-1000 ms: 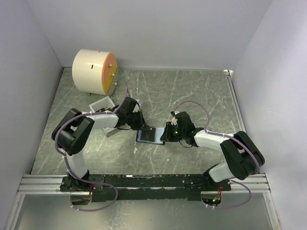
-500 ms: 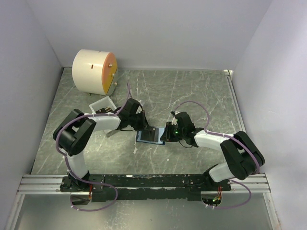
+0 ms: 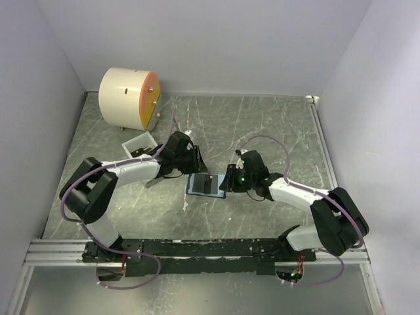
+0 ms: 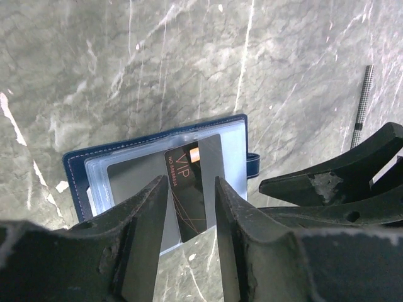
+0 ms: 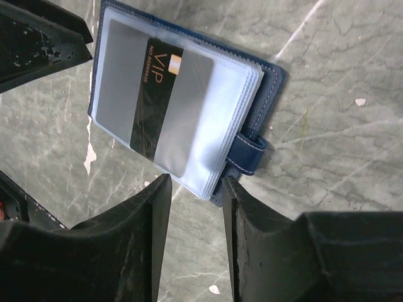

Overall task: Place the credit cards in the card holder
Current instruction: Insert the credit card into the card holder.

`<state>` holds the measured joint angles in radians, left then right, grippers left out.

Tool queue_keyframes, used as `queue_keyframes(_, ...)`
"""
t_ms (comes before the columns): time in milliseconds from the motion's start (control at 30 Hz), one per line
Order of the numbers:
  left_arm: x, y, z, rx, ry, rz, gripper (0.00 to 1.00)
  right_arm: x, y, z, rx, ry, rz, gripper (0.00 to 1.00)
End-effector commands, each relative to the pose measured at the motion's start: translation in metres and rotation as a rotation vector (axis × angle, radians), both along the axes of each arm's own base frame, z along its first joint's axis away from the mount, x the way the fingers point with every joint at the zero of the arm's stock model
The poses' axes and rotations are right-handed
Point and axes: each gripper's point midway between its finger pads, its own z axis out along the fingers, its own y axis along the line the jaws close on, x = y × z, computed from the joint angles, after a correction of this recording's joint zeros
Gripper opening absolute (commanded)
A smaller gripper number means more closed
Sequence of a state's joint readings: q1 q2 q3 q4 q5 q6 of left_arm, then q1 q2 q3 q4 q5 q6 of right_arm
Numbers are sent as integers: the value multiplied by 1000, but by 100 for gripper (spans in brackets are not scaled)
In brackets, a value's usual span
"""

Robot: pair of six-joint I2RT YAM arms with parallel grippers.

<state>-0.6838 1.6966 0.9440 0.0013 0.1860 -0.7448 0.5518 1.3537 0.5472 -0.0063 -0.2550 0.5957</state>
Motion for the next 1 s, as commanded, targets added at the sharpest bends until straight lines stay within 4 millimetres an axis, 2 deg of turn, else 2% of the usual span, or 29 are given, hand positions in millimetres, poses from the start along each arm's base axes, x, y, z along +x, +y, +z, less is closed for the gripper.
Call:
queue_keyframes(0, 5, 7, 10, 43, -52, 13, 46, 9, -4, 9, -30, -33, -13, 38)
queue_keyframes(300, -8, 7, -21, 43, 22, 9, 30, 15, 5, 0, -4, -12, 3, 33)
queue_keyframes(533, -15, 0, -36, 42, 63, -23, 7, 19, 7, -7, -12, -7, 12, 33)
queue_keyframes(967, -26, -20, -45, 4, 102, -39, 7, 13, 9, -14, 9, 12, 17, 32)
